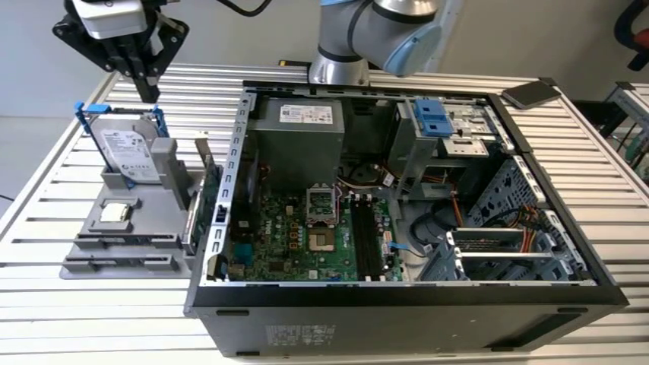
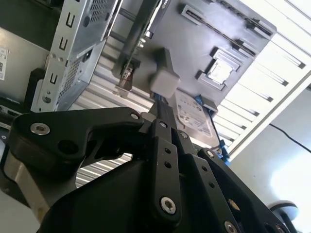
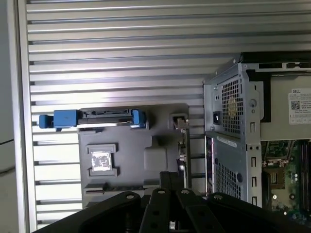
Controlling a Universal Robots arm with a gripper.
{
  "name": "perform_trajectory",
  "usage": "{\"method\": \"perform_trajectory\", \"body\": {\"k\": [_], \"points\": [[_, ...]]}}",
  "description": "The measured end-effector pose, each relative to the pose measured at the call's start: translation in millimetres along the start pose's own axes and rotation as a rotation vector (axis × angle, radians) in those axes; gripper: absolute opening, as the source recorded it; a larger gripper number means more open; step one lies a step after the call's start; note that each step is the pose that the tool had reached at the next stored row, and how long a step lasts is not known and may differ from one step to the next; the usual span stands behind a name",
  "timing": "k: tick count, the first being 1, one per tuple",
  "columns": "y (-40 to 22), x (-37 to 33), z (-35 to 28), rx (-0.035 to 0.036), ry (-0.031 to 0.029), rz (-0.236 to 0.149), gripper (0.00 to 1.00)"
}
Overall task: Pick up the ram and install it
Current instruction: 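Reach for the ram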
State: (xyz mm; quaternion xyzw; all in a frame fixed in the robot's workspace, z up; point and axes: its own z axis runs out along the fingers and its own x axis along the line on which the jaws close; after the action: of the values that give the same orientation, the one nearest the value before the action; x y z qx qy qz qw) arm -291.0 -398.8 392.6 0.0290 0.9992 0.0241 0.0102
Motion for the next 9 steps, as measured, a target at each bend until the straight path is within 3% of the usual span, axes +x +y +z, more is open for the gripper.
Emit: {"method": "perform_trajectory", "body": {"k": [9], "points": [[-0.8,13.0,-0.1,0.0,0.001,-0.005,0.0]]}}
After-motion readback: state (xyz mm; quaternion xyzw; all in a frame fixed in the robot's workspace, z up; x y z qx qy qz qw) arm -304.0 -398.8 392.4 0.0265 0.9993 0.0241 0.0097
